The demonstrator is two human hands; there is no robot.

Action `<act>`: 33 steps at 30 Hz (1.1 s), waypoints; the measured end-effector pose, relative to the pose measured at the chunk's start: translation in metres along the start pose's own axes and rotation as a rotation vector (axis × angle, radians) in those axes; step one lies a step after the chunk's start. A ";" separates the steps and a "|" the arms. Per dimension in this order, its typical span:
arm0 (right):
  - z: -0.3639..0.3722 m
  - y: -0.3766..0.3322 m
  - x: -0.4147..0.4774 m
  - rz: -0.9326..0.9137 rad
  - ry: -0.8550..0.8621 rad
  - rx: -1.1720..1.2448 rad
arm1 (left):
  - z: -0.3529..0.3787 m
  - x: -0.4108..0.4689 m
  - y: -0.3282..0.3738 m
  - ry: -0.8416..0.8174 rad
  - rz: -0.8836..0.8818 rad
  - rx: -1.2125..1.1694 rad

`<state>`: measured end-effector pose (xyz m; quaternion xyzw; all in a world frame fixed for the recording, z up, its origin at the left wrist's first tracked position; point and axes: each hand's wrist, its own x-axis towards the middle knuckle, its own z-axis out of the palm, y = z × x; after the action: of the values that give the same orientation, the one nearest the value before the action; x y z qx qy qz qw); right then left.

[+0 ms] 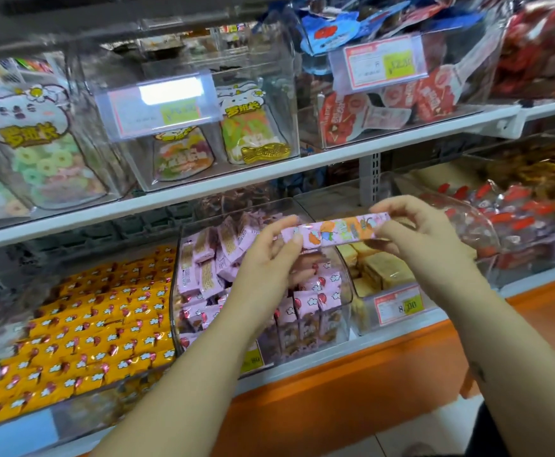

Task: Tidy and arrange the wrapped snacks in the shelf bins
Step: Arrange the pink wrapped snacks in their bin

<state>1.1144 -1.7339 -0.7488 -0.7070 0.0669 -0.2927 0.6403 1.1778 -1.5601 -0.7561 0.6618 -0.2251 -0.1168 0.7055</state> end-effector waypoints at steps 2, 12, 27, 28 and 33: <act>0.001 0.001 -0.002 0.010 -0.139 -0.112 | -0.002 0.001 0.002 0.010 0.038 -0.013; 0.006 -0.008 -0.007 -0.247 -0.323 -0.374 | 0.008 -0.003 0.012 -0.062 0.180 0.379; 0.006 0.005 -0.006 -0.375 -0.291 -0.488 | 0.010 0.007 -0.039 -0.125 0.313 1.438; 0.006 0.007 -0.006 -0.375 -0.300 -0.489 | 0.008 0.006 -0.040 -0.113 0.310 1.423; 0.004 0.013 -0.005 -0.355 -0.313 -0.474 | -0.003 0.000 -0.041 -0.064 0.273 1.329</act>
<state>1.1157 -1.7307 -0.7631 -0.8734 -0.0902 -0.2635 0.3995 1.1847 -1.5613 -0.7966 0.9166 -0.3516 0.1170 0.1501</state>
